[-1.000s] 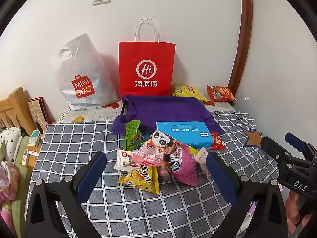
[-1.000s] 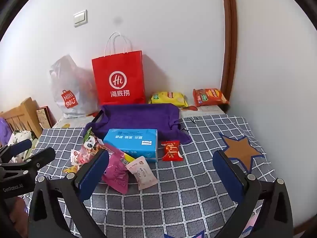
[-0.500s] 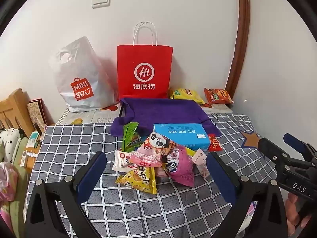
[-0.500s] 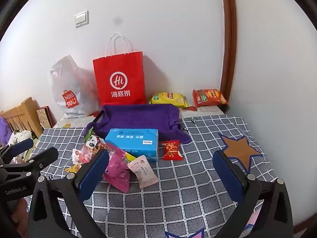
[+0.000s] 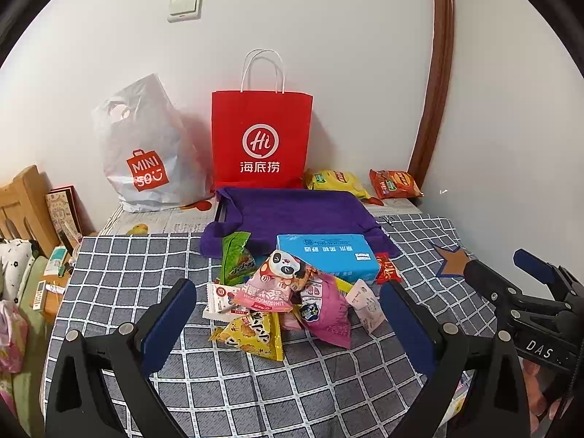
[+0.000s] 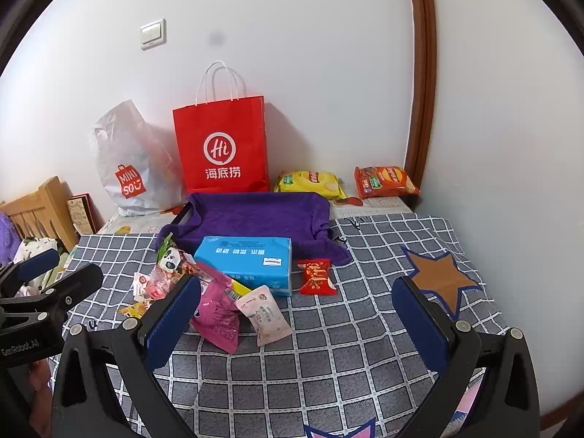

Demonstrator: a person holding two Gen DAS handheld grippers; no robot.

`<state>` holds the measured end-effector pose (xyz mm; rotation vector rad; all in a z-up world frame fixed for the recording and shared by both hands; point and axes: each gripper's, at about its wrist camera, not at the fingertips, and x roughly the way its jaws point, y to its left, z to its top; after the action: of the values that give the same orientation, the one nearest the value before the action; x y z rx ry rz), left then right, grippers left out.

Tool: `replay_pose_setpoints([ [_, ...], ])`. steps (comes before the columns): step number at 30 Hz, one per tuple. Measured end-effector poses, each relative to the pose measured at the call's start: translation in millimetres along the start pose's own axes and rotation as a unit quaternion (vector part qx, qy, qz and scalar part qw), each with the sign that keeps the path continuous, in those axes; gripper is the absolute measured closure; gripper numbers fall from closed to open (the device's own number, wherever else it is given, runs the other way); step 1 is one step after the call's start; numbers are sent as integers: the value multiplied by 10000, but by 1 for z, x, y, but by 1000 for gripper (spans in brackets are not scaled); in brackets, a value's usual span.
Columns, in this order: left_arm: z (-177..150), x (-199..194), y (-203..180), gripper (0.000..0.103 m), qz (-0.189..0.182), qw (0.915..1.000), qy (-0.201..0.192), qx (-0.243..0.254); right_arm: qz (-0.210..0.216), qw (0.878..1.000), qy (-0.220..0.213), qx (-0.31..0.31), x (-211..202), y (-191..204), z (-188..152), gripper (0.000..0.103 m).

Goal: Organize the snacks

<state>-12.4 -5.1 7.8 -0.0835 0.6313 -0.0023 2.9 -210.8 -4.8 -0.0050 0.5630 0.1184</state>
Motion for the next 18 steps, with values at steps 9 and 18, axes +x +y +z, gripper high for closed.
replay_pose_setpoints([
  [9, -1, -2, -2, 2, 0, 10000, -9, -19, 4, 10000, -52, 21, -5, 1, -1, 0],
  [18, -1, -4, -6, 2, 14, 10000, -25, 73, 27, 10000, -23, 44, -4, 0, -2, 0],
])
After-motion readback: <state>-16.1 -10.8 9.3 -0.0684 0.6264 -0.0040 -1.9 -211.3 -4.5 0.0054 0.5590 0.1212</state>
